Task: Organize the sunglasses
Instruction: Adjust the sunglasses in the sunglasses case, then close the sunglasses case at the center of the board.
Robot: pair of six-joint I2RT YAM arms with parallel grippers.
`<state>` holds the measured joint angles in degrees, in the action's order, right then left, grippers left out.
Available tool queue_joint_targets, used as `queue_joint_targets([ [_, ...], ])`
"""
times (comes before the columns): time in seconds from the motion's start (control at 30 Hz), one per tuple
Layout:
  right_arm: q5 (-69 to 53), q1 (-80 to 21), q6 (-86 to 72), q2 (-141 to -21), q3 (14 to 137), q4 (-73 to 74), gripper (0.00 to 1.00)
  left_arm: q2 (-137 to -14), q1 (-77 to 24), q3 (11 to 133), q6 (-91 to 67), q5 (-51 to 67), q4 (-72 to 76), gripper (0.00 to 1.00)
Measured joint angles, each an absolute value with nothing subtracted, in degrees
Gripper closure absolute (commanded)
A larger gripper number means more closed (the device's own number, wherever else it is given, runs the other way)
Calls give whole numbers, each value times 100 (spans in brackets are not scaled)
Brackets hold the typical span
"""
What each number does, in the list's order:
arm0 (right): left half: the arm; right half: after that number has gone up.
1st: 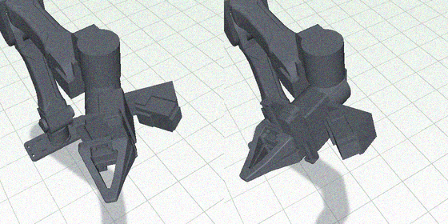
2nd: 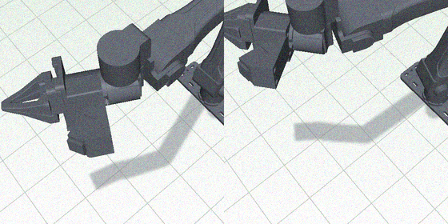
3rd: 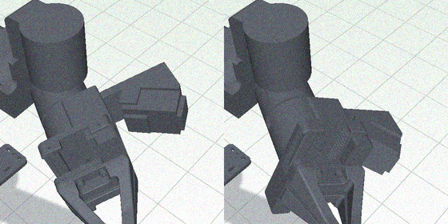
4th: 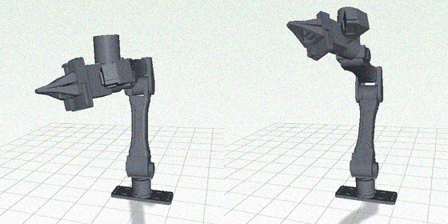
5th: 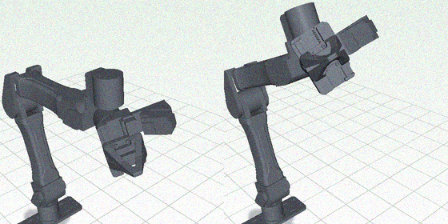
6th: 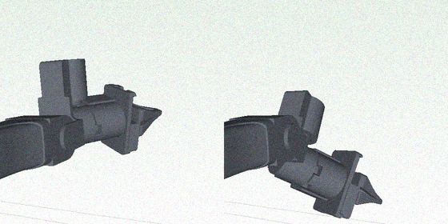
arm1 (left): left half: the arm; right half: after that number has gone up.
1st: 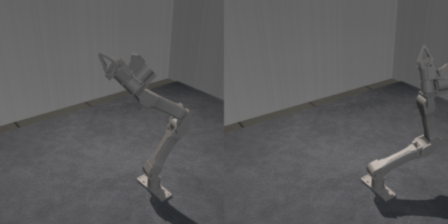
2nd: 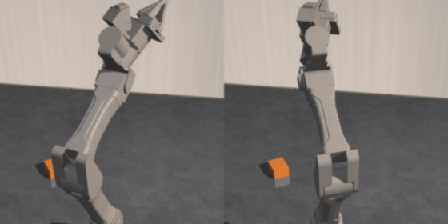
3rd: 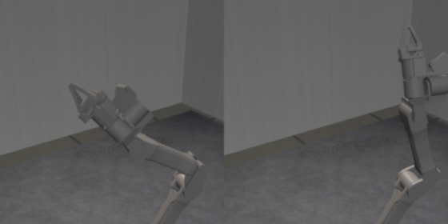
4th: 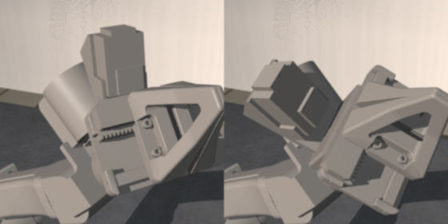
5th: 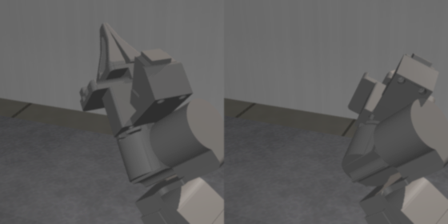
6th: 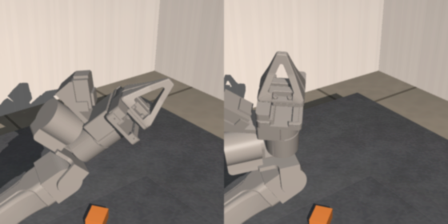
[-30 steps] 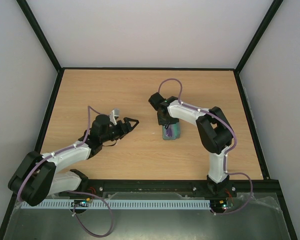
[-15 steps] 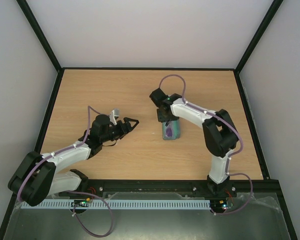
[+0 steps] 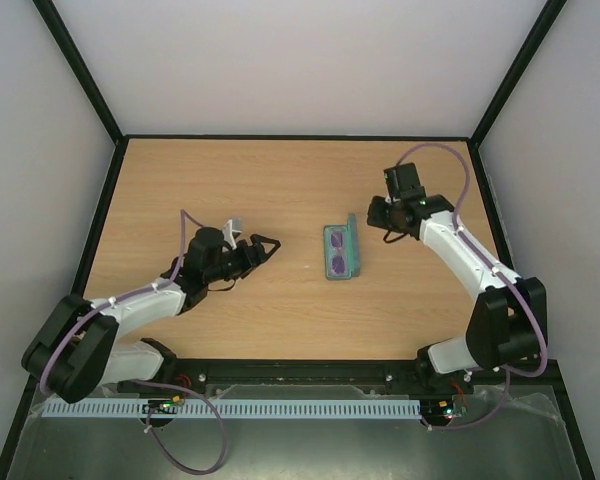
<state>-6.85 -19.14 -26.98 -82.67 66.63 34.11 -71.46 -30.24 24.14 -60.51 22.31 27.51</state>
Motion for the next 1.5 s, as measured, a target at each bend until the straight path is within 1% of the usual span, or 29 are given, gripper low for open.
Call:
queue_joint_targets([
  [0.07, -1041, -1702, -2700, -8149, 6263, 3247, 62, -7225, -3063, 2482, -6058, 2233, 2759, 14],
  [0.27, -2029, -1466, -2696, -8062, 5544, 2757, 71, -7476, -3221, 2665, -6080, 2226, 2862, 15],
  [0.4, -2556, -1457, -2714, -8062, 5365, 2445, 79, -7603, -3334, 2714, -6112, 2206, 2932, 15],
  [0.53, -2930, -1459, -2735, -8101, 5273, 2161, 83, -7651, -3417, 2718, -6139, 2180, 2974, 15],
  [0.63, -3074, -1466, -2740, -8176, 5212, 2032, 84, -7734, -3459, 2731, -6167, 2143, 3046, 18],
  [0.77, -3129, -1503, -2751, -8259, 5179, 1979, 82, -8106, -3487, 2860, -6193, 2115, 3203, 28],
  [0.83, -3127, -1505, -2759, -8256, 5172, 1973, 80, -8449, -3511, 2976, -6206, 2106, 3352, 33],
  [0.93, -3096, -1509, -2788, -8235, 5164, 1962, 79, -9063, -3588, 3258, -6202, 2108, 3538, 38],
  [1.07, -2943, -1511, -2792, -8058, 5164, 1975, 82, -9933, -3752, 3717, -6219, 2185, 3887, 49],
  [1.27, -2777, -1426, -2803, -7981, 5162, 2001, 88, -10812, -3813, 4128, -6292, 2296, 4200, 69],
  [1.4, -2729, -1358, -2838, -7996, 5146, 1992, 89, -11216, -3835, 4442, -6243, 2355, 4167, 74],
  [1.5, -2755, -1347, -2851, -8077, 5146, 1977, 89, -11424, -3835, 4668, -6184, 2366, 4141, 80],
])
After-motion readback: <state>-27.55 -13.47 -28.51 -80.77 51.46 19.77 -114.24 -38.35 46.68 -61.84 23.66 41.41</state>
